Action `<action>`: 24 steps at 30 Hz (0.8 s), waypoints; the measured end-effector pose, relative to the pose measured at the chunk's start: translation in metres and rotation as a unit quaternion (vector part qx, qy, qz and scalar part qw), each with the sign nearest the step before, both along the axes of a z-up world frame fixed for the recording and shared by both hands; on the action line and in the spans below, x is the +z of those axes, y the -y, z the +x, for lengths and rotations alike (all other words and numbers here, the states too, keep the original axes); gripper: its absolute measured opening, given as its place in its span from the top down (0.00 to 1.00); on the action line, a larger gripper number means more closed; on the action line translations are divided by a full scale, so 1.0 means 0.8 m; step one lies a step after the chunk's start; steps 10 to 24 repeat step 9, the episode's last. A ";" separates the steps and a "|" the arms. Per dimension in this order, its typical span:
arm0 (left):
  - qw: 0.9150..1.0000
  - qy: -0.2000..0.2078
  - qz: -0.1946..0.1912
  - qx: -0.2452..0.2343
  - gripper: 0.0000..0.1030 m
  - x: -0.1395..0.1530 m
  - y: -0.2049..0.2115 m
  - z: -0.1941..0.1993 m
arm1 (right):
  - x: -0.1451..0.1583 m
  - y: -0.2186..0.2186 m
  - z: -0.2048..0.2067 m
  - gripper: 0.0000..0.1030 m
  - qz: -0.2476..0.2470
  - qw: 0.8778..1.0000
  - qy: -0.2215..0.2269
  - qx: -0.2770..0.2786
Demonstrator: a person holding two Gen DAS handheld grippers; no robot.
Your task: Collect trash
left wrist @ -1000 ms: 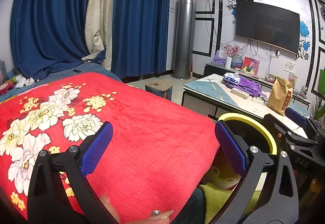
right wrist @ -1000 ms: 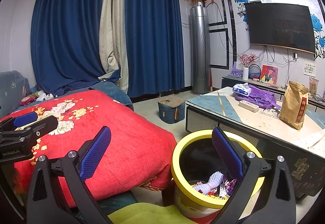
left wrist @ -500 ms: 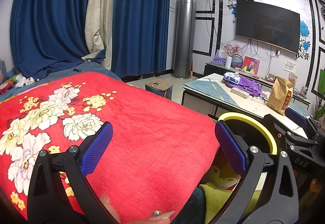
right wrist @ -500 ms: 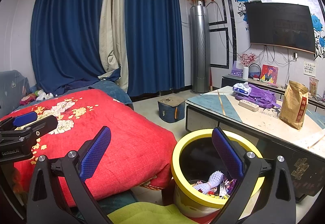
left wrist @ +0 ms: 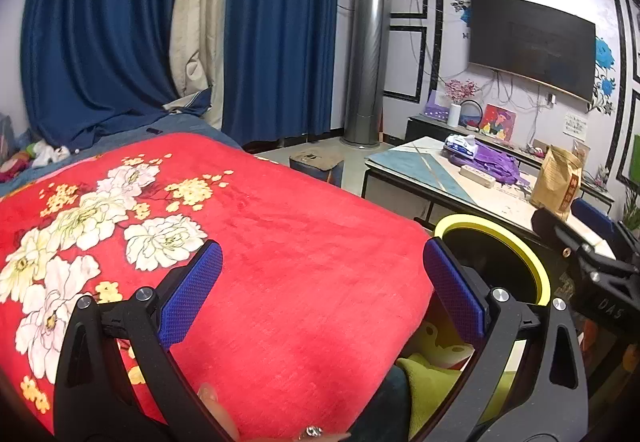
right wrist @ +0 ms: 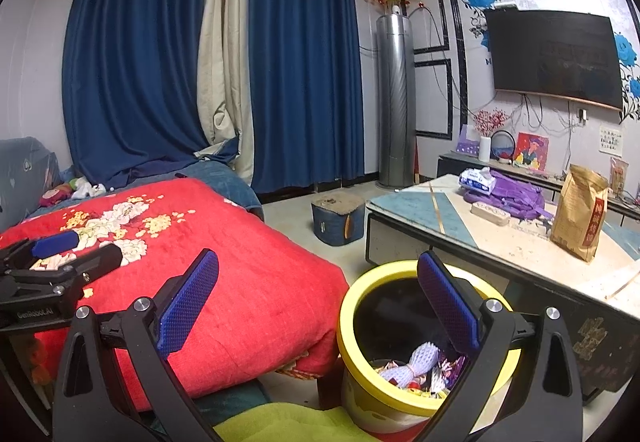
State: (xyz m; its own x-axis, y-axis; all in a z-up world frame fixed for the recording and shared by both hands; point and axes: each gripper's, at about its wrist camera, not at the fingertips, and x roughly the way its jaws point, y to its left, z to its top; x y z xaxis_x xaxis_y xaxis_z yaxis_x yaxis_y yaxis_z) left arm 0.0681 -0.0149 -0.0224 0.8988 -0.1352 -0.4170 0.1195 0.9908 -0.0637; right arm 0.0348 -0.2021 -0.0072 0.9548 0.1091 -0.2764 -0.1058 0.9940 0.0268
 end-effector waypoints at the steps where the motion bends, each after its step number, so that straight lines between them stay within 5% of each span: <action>1: 1.000 -0.001 -0.004 0.006 0.10 0.002 -0.004 -0.001 | 0.007 -0.005 -0.001 0.06 0.001 1.000 0.008 0.007; 3: 0.999 -0.002 -0.016 0.043 0.10 0.010 -0.030 -0.004 | 0.022 -0.024 0.003 0.06 0.006 0.999 0.013 0.033; 6: 0.989 -0.006 -0.030 0.147 0.10 0.022 -0.114 -0.013 | 0.045 -0.101 0.019 0.06 0.010 0.990 0.002 0.142; 8: 0.967 -0.022 -0.032 0.253 0.10 0.024 -0.197 -0.029 | 0.049 -0.181 0.031 0.06 -0.009 0.973 -0.032 0.229; 9: 0.950 -0.040 -0.028 0.309 0.10 0.021 -0.240 -0.040 | 0.045 -0.240 0.038 0.06 -0.025 0.954 -0.069 0.291; 24: 0.950 -0.040 -0.028 0.309 0.10 0.021 -0.240 -0.040 | 0.045 -0.240 0.038 0.06 -0.025 0.954 -0.069 0.291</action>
